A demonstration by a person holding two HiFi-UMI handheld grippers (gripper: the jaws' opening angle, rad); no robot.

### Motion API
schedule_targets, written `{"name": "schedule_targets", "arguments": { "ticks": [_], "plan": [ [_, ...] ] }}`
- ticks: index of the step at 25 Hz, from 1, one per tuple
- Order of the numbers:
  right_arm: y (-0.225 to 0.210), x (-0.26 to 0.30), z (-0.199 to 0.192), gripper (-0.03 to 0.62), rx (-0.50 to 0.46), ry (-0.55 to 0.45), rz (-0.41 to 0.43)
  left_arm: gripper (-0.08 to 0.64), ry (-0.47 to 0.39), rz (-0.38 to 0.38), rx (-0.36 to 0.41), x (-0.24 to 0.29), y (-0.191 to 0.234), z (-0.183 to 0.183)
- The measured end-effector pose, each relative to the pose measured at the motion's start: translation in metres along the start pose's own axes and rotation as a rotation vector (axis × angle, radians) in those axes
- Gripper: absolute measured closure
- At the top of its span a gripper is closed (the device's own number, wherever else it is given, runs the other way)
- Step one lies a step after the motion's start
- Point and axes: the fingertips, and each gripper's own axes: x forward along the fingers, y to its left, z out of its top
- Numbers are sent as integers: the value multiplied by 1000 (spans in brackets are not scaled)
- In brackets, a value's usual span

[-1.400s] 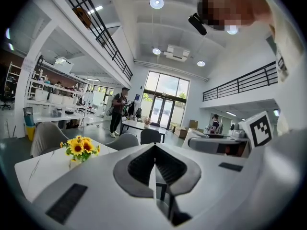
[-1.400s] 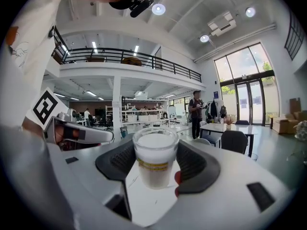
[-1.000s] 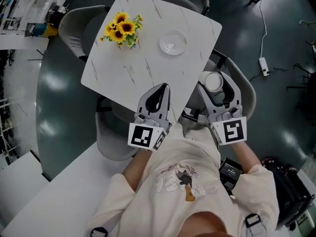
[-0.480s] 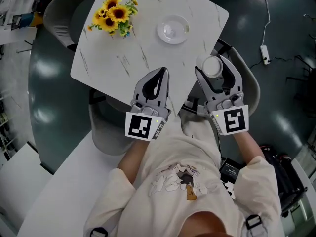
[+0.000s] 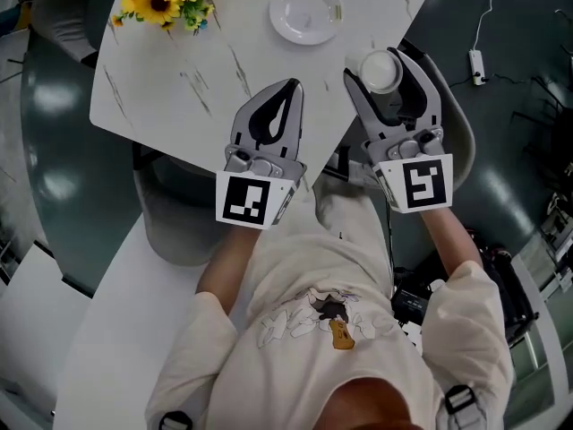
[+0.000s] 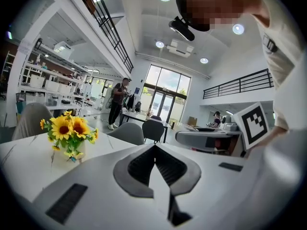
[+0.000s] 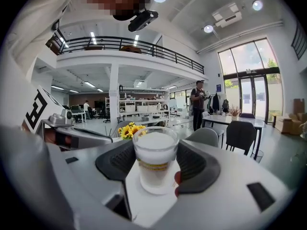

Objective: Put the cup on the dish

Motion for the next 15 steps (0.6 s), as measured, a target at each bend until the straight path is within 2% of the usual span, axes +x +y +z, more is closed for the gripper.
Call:
{"name": "schedule_targets", "arguments": {
  "ticks": [10, 15],
  "plan": [
    [-13, 44, -37, 331, 7, 21, -4, 555, -9, 32, -33, 36, 30, -21],
    [-16, 69, -54, 331, 0, 31, 6, 555, 5, 21, -39, 57, 45, -39]
  ]
}}
